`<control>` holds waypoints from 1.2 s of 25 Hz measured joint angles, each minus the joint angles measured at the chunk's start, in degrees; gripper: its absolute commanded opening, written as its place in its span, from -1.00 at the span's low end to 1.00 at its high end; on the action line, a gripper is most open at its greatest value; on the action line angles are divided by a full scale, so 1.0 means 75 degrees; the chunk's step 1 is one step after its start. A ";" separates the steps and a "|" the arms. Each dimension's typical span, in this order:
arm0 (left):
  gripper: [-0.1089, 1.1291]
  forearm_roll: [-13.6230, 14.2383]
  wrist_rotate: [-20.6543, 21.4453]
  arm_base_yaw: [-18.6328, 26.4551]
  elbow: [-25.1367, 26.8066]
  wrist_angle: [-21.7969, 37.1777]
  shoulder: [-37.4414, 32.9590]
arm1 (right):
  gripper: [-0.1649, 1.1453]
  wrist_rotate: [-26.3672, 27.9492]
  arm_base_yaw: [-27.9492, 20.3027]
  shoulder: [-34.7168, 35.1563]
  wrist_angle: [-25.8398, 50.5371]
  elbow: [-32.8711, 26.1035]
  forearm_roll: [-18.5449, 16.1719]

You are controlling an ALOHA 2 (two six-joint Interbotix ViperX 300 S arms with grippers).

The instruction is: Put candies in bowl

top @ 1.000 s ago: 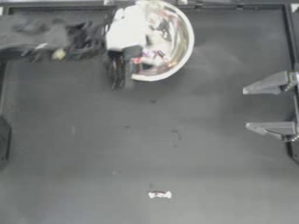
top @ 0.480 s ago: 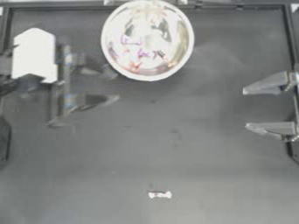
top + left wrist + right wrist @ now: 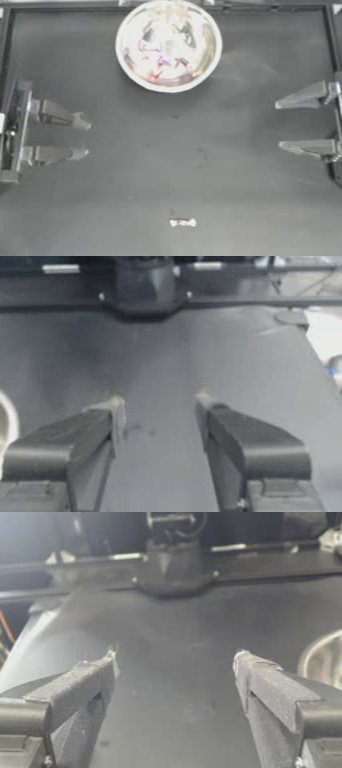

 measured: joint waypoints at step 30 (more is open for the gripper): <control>0.53 -0.0152 -0.0012 -0.0012 0.0891 -0.0164 -0.1113 | 0.76 0.3645 0.2156 0.6504 0.6691 -0.5895 -0.2109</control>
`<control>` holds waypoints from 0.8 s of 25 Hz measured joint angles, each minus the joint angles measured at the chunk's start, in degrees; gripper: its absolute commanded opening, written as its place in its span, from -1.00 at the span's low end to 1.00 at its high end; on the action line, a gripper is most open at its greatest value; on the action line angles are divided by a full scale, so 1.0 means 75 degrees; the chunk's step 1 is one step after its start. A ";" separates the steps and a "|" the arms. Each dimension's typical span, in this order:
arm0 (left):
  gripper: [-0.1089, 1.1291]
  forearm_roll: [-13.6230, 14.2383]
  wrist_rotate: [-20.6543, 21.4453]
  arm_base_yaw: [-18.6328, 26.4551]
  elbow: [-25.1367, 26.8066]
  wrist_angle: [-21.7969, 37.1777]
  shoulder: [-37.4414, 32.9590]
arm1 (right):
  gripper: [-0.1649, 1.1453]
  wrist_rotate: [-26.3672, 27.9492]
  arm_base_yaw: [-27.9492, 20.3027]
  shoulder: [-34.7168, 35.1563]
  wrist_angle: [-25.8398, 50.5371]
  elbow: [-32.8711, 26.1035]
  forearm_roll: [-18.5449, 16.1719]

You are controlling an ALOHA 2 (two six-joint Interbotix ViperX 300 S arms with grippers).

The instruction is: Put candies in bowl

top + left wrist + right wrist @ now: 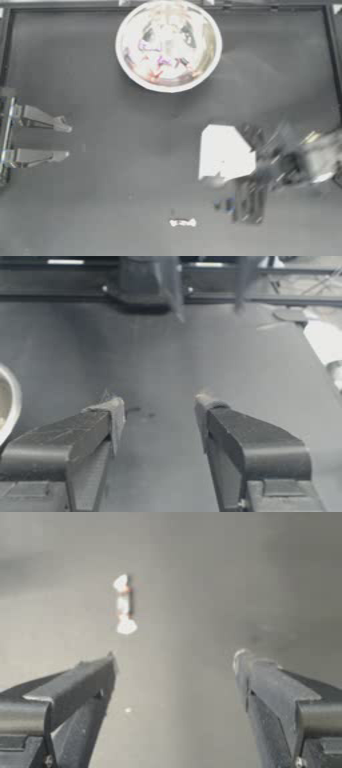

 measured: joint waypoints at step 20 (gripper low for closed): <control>0.53 -0.0152 0.0000 0.0023 -0.0105 0.0023 0.0188 | 0.76 -0.0035 0.0258 0.2613 -0.0199 -0.0973 0.0398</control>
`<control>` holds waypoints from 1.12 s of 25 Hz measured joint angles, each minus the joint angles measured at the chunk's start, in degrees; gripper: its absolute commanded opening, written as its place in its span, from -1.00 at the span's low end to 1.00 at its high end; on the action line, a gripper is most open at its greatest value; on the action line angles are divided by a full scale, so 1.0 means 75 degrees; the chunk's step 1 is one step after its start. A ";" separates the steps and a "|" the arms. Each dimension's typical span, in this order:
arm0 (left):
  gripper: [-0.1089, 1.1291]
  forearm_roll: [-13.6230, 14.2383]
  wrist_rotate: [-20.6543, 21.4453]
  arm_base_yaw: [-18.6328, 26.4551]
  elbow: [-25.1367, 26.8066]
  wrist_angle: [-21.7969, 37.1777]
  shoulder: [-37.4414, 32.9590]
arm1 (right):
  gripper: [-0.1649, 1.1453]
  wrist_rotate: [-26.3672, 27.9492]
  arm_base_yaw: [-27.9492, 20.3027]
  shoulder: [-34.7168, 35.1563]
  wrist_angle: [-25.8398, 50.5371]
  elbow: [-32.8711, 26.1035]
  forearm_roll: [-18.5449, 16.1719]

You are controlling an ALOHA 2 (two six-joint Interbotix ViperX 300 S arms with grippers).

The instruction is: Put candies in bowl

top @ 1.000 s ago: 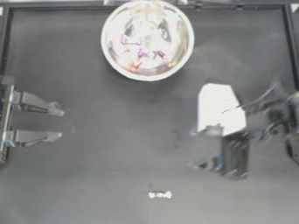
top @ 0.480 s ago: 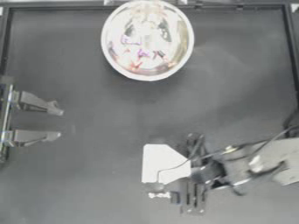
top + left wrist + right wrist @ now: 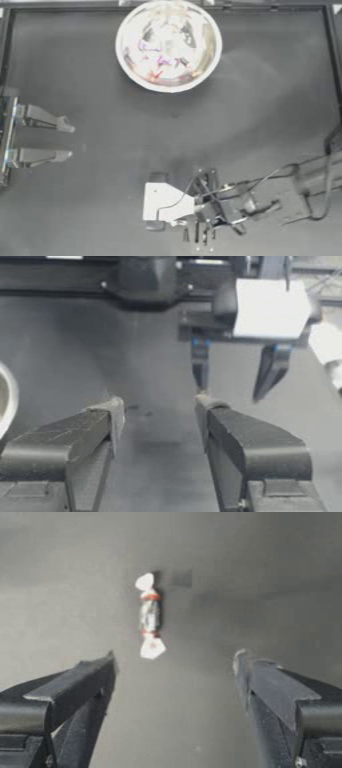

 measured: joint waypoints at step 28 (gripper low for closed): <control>0.53 -0.0035 0.0012 0.0023 0.0012 0.0012 0.0082 | 0.74 -0.1066 -0.0410 0.1242 -0.0258 -0.0539 0.0668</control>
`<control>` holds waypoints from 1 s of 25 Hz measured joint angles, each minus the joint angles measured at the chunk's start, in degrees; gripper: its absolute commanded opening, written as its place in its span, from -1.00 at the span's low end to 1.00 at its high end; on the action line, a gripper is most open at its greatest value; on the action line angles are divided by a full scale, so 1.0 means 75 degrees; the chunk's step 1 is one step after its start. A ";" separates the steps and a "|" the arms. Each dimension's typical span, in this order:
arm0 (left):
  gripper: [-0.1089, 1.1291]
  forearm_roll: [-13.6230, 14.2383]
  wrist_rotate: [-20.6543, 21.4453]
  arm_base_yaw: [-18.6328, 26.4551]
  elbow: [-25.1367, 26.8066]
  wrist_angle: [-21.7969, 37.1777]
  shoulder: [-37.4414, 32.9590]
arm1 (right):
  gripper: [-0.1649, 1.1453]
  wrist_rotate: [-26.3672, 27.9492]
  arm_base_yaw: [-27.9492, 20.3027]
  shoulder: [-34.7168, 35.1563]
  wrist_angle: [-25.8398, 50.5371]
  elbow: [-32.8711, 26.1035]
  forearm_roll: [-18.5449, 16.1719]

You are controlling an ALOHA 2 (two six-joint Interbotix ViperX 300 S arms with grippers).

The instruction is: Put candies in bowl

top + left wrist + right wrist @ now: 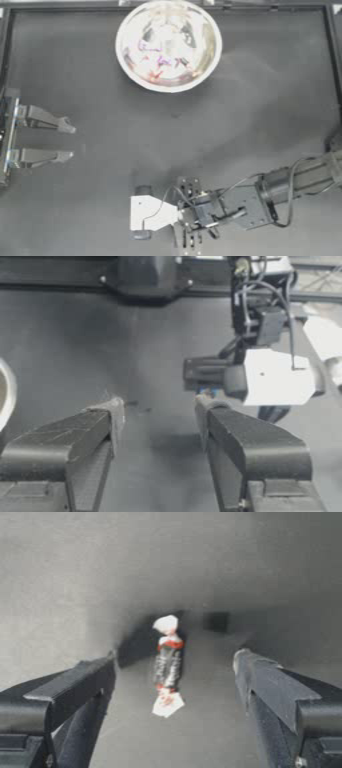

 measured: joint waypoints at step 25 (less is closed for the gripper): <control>0.53 0.0012 0.0000 0.0000 -0.0012 0.0000 0.0000 | -0.37 -0.0328 -0.0012 0.0047 -0.0152 0.0000 0.0422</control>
